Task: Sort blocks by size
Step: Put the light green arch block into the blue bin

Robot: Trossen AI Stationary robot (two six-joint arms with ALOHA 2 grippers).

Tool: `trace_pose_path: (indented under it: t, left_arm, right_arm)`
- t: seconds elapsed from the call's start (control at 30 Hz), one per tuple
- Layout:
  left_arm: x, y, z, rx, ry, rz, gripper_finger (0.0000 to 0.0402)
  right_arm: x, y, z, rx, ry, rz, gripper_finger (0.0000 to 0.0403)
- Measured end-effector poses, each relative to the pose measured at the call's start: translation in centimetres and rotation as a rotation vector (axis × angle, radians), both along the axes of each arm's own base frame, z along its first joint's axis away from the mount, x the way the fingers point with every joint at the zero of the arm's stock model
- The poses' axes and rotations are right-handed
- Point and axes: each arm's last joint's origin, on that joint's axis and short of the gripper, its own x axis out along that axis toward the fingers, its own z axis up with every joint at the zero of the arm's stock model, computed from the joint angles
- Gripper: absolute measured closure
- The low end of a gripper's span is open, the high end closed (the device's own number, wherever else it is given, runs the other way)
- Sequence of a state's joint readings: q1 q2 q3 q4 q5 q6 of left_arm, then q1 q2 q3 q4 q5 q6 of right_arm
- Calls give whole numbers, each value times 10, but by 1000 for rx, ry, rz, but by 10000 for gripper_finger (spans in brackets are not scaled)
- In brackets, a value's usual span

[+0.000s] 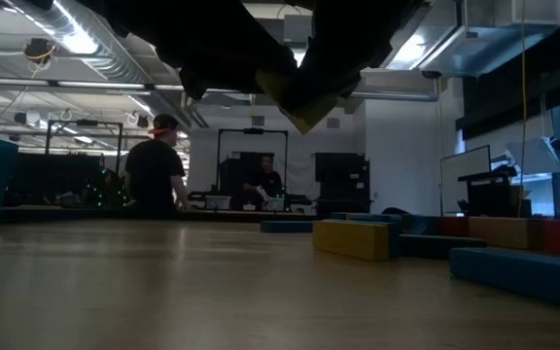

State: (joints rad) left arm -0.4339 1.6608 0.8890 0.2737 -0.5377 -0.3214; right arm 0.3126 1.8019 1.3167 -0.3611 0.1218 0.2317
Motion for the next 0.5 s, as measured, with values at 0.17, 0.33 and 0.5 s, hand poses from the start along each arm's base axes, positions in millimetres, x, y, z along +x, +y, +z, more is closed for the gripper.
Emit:
trace_pose_path:
  t: [0.17,0.33,0.5]
  left_arm:
    - [-1,-1,0,6,-1,-4,283]
    - [-2,-2,2,7,-4,-4,283]
    - [-8,-3,12,5,-11,-15,282]
  right_arm:
    - [0,0,0,-2,0,3,320]
    - [0,1,0,0,-2,5,298]
    - [1,1,1,8,-13,7,270]
